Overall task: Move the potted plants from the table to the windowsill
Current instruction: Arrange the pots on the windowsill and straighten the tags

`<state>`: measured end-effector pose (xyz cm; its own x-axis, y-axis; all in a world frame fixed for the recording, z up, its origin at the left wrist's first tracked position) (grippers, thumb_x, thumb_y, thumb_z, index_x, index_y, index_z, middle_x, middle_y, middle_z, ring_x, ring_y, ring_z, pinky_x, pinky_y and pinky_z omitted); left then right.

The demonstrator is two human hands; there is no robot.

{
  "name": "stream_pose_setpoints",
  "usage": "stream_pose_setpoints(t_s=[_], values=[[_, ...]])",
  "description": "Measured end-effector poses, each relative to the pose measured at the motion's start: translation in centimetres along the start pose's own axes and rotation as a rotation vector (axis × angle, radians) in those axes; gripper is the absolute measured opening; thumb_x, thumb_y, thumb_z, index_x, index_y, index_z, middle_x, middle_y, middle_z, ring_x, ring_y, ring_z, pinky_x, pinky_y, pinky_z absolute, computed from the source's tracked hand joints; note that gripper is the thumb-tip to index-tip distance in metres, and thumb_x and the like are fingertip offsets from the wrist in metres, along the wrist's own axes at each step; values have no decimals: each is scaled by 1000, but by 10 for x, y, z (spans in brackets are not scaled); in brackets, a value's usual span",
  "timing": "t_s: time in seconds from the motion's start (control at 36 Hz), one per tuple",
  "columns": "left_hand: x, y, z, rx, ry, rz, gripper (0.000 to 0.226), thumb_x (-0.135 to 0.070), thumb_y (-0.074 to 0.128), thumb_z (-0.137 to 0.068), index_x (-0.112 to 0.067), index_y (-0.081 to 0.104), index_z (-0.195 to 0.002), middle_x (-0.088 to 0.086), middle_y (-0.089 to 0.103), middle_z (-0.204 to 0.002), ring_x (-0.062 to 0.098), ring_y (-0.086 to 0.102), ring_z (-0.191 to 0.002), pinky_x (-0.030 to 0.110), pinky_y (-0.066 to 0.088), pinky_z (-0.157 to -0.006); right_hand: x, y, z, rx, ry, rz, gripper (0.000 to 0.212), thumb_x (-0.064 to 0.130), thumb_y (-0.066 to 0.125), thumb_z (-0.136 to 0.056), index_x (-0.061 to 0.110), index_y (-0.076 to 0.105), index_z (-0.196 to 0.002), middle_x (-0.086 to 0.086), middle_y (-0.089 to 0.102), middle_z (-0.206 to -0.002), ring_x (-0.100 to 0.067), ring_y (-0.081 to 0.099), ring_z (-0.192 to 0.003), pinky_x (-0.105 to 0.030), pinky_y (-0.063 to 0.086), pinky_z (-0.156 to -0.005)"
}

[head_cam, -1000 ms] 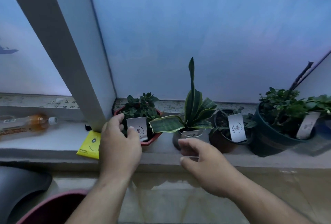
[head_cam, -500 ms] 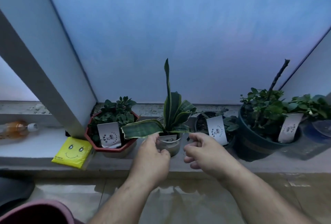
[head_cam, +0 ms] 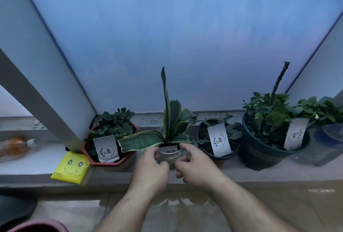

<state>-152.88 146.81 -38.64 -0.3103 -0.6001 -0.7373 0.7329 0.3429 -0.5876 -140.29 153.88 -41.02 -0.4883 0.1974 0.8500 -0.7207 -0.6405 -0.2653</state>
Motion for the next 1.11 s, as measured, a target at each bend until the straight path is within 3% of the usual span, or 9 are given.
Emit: stream_pose_setpoints(t_s=[0.19,0.28,0.39,0.53,0.61,0.72,0.89,1.11], values=[[1,-1,0,5,-7,12,54,-10,54,-89,-20,49,-142,-2,60,-131,16,59,-114,31,49,-97,-8,2,-3,2,6,-7,73,11,56,-85,24,36,-154,7,67,-70,-19,73,-81,-29,53,-68],[6,-4,-1,-11,-29,38,56,-9,53,-90,-20,47,-144,-3,61,-125,15,62,-102,28,51,-85,-10,1,-3,-12,12,-26,73,10,57,-86,23,34,-155,7,65,-70,-17,73,-78,-24,50,-61],[9,0,-4,15,-32,78,57,-8,54,-91,-18,44,-146,-10,56,-104,-4,53,-79,17,43,-61,-11,3,-4,-11,30,-76,75,10,57,-88,24,30,-157,4,63,-79,-15,70,-76,-19,46,-53],[10,6,-3,72,-46,82,60,-8,55,-89,-22,45,-146,-5,63,-114,11,64,-94,27,50,-78,-5,7,-1,11,19,-107,70,4,56,-89,20,35,-154,6,59,-78,-16,65,-77,-14,43,-47],[12,12,-4,116,-40,88,63,-7,54,-86,-27,45,-146,-4,66,-113,18,67,-94,26,48,-72,-5,6,0,7,15,-92,64,3,54,-89,19,43,-149,7,60,-73,-16,64,-73,-16,43,-48],[11,15,-4,142,-28,107,67,-7,54,-86,-32,42,-146,-5,65,-114,20,67,-90,24,44,-67,-10,6,-2,-5,29,-55,75,8,56,-85,20,33,-155,7,63,-68,-15,69,-73,-22,45,-54],[11,18,-3,156,-34,125,64,-4,53,-88,-31,43,-146,-14,60,-102,16,60,-81,24,44,-68,-8,8,0,3,6,-25,77,8,56,-87,19,27,-158,6,65,-70,-15,70,-77,-23,45,-56],[13,16,-6,145,-33,113,67,-5,53,-86,-33,42,-146,-8,64,-111,18,64,-85,24,44,-67,-7,4,-1,-24,-1,-30,79,10,58,-86,19,27,-158,6,68,-73,-19,74,-83,-24,47,-59]])
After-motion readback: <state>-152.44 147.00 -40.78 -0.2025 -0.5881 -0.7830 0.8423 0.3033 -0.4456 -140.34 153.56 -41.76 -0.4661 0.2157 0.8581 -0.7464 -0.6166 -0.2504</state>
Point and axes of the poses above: each hand's wrist, its own z-axis away from the middle knuckle, its own y-axis out of the palm, x = y × z, the point moved 10 cm from there along -z, towards the middle knuckle
